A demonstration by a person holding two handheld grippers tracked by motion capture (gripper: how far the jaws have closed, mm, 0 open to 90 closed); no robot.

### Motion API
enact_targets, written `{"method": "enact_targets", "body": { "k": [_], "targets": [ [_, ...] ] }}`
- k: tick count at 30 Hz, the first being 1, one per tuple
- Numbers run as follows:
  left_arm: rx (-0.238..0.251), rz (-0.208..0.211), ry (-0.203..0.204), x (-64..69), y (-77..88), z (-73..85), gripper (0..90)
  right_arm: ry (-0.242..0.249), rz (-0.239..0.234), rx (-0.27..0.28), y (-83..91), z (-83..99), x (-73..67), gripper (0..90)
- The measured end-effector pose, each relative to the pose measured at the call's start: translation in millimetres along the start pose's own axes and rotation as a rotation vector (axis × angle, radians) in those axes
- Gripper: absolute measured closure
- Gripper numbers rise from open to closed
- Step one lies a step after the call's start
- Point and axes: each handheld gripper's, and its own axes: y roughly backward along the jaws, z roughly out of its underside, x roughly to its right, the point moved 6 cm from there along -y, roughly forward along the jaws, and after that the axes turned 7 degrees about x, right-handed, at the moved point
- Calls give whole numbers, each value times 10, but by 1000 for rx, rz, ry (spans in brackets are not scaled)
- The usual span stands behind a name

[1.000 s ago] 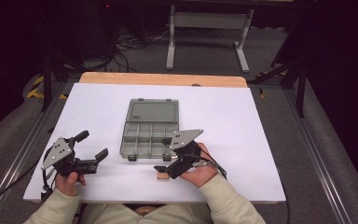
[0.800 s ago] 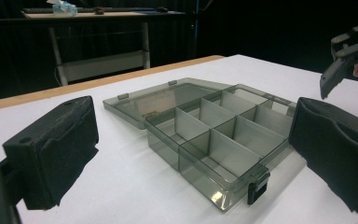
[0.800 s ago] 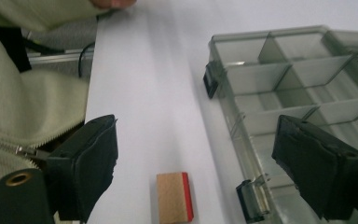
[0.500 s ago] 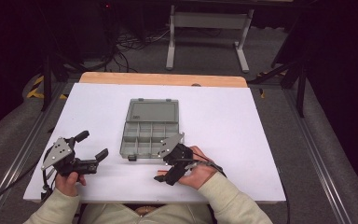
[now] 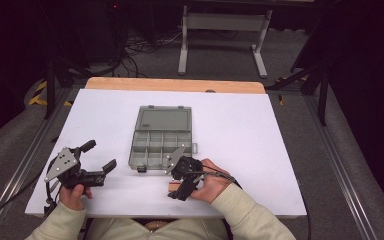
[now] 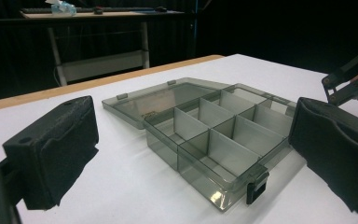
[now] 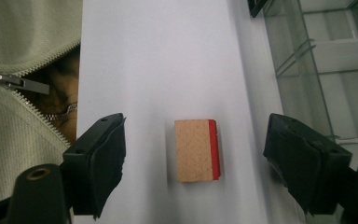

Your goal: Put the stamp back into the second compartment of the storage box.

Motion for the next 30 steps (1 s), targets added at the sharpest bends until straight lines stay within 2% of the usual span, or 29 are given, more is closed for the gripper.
{"method": "enact_targets", "body": {
  "k": [5, 12, 17, 24, 29, 30],
  "targets": [
    [1, 0, 3, 2, -3, 1, 23, 0, -7, -22, -20, 8, 0, 232],
    [1, 1, 2, 3, -2, 1, 23, -6, -11, -81, -67, 37, 12, 301],
    [1, 0, 3, 2, -3, 2, 23, -1, -14, -98, -90, 50, 15, 354],
    [0, 1, 3, 2, -5, 5, 23, 7, -29, -130, -121, 70, 31, 523],
    [1, 3, -1, 3, -7, 3, 23, 21, -30, -146, -135, 79, 40, 582],
    [2, 3, -2, 2, -7, 4, 23, 29, -28, -150, -141, 82, 40, 617]
  ]
}}
